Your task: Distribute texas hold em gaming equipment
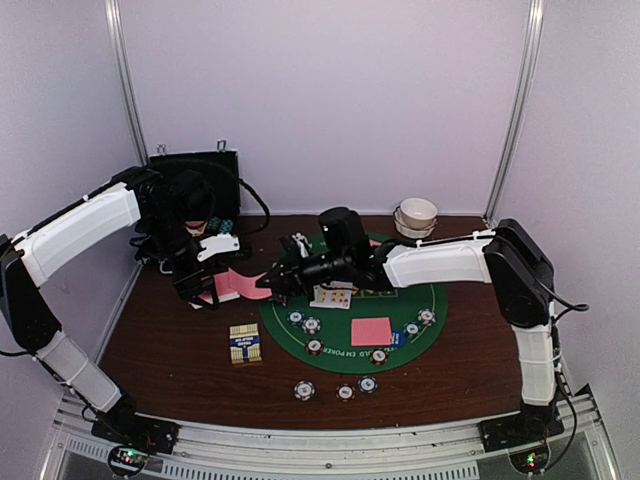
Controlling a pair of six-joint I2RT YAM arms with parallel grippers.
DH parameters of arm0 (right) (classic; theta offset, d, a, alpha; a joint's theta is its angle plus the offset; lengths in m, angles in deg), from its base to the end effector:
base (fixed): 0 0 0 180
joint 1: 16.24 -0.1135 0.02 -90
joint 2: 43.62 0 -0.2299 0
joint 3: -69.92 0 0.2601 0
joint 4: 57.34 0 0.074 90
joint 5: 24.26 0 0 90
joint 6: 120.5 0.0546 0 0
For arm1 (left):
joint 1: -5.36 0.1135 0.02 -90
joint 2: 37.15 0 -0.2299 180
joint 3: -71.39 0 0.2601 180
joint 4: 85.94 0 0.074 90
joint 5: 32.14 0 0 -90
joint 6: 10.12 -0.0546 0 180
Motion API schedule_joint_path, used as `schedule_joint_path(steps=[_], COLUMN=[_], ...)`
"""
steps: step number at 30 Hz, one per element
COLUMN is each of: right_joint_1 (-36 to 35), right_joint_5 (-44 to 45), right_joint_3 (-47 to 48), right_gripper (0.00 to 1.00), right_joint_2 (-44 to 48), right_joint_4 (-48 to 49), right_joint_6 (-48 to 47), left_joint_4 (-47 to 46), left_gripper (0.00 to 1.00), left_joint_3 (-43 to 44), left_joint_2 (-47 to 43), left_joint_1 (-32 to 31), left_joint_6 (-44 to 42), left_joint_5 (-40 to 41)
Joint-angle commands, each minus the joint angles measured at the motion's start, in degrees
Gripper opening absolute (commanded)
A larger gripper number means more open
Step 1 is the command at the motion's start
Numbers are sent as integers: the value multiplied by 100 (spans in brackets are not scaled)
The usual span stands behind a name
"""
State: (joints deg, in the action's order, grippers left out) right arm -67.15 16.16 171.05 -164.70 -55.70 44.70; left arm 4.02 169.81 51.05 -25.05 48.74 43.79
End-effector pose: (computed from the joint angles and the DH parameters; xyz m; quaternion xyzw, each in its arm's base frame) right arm 0.2748 0.4042 0.1873 0.0852 -0.7711 -0.6279 0.0621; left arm 0.2446 -0.1589 0.2645 0.5152 0.8437 -0.1214 0.0895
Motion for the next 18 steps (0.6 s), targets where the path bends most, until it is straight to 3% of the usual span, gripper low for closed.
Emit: schedule_joint_path(steps=[1, 6, 10, 14, 18], right_joint_1=[257, 607, 833, 732, 487], right_joint_5=[-113, -96, 708, 3071, 5746], right_joint_3=[-213, -242, 761, 2102, 2703], right_gripper=[0, 0, 0, 0, 0], right_joint_2=[612, 1049, 1183, 912, 539], right_joint_4=[107, -1050, -4131, -6761, -7678], right_joint_6=[-57, -877, -3058, -5308, -6449], left_joint_4=[-81, -84, -74, -58, -56], left_gripper=[0, 0, 0, 0, 0], left_joint_3=[23, -24, -35, -35, -57], left_joint_2=[-123, -151, -171, -184, -185], left_joint_1=[27, 27, 27, 29, 27], left_joint_6=[-7, -15, -26, -24, -22], left_joint_5=[-28, -1, -17, -34, -20])
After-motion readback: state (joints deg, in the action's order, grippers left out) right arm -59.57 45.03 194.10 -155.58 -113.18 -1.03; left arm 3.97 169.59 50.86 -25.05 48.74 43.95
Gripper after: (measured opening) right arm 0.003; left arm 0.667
